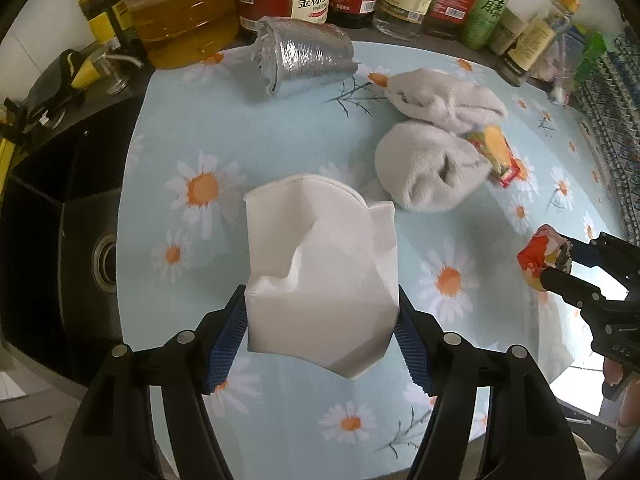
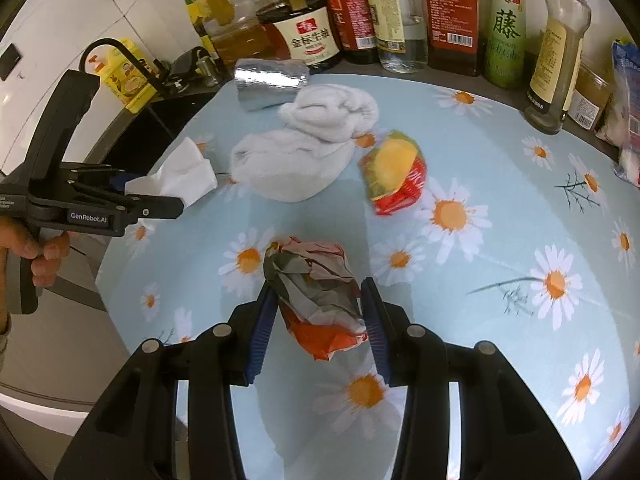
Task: Collect trash
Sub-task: 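Carry the tissue and orange wrapper down over the black bin with both tools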
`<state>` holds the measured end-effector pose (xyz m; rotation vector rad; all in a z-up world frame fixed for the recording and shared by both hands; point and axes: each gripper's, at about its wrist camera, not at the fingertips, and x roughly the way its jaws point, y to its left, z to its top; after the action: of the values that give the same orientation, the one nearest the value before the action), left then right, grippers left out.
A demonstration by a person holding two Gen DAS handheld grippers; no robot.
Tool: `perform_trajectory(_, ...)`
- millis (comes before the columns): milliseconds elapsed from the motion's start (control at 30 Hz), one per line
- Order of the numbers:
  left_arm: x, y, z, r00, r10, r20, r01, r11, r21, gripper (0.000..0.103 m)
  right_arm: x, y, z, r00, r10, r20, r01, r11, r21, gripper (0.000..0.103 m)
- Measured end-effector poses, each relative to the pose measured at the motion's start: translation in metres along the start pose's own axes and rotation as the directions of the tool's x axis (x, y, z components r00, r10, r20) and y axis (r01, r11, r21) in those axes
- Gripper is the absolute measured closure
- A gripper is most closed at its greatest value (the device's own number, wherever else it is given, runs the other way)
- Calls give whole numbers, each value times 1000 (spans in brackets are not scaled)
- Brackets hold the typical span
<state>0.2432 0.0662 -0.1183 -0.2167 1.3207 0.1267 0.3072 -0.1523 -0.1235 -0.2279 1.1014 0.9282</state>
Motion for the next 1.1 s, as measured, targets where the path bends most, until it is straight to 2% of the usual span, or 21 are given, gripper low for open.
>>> perform_trajectory(600,-31,-2,-113,998,-63,26,65,996,-63,36,-13,83,-54,999,42,1,-42,998,-45,59)
perform_trajectory(1100,-45,30,-211,996,-84,35,89,980,-177,36,-1,162,-98,994,91,-53,-97,989,-110,59)
